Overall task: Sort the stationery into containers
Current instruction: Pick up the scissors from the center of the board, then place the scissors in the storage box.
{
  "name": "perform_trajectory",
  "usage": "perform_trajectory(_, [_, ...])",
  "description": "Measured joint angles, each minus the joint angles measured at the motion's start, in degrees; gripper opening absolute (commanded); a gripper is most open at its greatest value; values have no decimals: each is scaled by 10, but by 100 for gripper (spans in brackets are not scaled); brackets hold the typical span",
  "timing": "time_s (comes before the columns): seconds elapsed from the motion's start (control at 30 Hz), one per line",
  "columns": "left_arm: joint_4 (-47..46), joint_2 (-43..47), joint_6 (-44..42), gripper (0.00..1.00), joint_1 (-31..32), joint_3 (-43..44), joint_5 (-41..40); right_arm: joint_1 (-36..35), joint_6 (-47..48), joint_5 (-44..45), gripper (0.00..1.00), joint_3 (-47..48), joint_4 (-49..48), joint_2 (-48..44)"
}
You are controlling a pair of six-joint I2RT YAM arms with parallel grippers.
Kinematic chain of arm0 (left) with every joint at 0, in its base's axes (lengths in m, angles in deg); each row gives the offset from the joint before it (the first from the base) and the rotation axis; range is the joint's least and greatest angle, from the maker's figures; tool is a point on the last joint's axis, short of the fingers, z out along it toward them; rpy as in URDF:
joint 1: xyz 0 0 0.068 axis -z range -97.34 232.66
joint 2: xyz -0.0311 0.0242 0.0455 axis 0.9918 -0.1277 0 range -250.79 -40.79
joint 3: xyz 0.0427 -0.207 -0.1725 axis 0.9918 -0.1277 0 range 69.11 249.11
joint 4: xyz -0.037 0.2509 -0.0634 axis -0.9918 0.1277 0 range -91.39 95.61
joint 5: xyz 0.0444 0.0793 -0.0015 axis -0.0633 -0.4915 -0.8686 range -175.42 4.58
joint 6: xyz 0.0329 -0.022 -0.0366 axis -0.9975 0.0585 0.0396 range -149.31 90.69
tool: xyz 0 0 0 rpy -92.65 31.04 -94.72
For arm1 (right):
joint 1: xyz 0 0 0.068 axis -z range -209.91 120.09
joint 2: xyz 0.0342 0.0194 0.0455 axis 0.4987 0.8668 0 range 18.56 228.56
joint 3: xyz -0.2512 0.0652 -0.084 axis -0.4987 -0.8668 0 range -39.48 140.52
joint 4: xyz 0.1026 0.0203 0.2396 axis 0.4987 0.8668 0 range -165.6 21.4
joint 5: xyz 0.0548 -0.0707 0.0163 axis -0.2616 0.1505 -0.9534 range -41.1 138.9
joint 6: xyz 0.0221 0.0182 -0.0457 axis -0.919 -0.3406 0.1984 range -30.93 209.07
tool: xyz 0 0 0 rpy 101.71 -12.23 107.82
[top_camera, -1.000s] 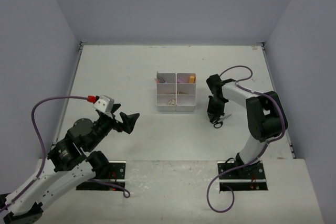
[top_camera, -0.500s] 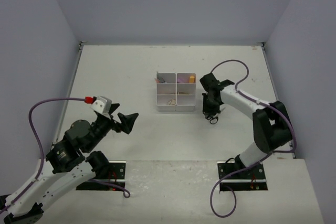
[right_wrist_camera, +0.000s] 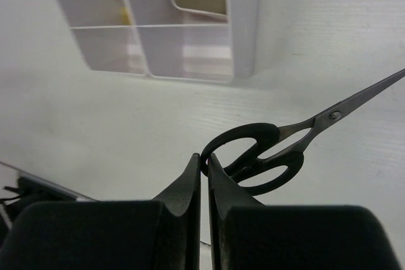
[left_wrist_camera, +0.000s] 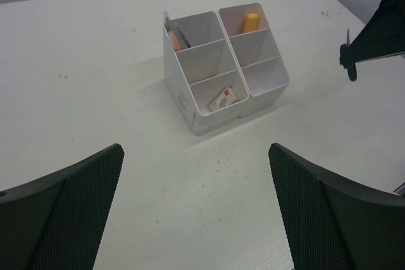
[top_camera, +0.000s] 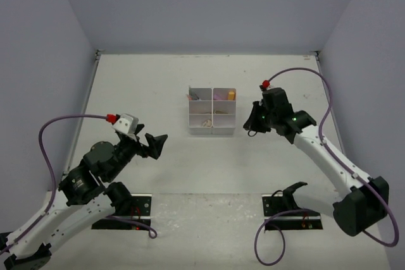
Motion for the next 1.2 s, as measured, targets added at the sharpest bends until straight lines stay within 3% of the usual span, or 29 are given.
perform_trajectory(0.17, [0,-5,0,100,-2,0,-5,0,-56,-91,0,-14,-122,-74])
perform_trajectory(0.33, [0,-8,0,100,-4,0,-11,-19,-179,-133,0,-84,-302,-104])
perform_trajectory(0.6, [0,-8,0,100,-4,0,-18,-72,-393,-55,0,-186,-513,-112])
perform_trajectory(0.93, [1,-8,0,100,-4,0,-22,-118,-547,39,0,-235,-716,-22])
perform_trajectory(1.2, [1,-10,0,100,-4,0,-23,-132,-613,77,0,-299,-770,19])
